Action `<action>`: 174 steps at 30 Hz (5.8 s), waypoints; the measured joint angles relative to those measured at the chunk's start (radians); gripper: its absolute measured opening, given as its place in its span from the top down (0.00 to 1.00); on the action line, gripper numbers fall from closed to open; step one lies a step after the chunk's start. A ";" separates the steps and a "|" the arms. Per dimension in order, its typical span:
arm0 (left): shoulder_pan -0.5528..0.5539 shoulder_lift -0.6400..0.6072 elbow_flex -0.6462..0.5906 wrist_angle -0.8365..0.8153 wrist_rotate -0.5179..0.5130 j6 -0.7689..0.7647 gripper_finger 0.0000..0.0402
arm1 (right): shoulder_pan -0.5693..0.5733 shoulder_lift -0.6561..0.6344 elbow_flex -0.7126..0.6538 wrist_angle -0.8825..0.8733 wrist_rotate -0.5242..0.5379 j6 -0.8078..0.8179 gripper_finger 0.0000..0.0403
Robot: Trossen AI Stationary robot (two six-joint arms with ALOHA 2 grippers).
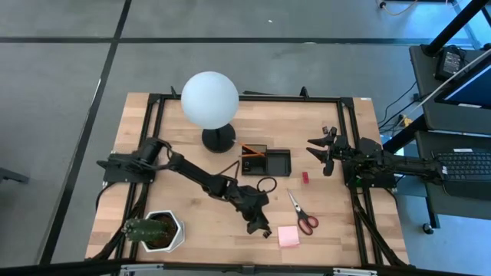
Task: Pick and place office supplies into organizer
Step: Put the bottom black binder clip into the black desk organizer, then put the red eraser into the black desk organizer
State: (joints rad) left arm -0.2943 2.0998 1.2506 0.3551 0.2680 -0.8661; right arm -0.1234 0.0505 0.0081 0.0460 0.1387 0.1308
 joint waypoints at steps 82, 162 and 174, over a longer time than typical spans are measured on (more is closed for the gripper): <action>0.003 0.048 0.108 -0.186 -0.004 0.327 0.99 | 0.000 0.001 0.000 0.000 -0.001 0.022 0.60; 0.225 -0.356 -0.296 -0.392 -0.430 0.880 0.77 | 0.000 0.008 0.000 0.000 0.000 -0.004 0.60; 0.232 -0.595 -0.429 -0.358 -0.588 0.861 0.76 | 0.000 0.008 0.000 0.000 0.000 0.048 0.60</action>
State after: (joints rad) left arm -0.0619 1.5053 0.8216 -0.0029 -0.3199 -0.0047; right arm -0.1233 0.0589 0.0078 0.0463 0.1383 0.1788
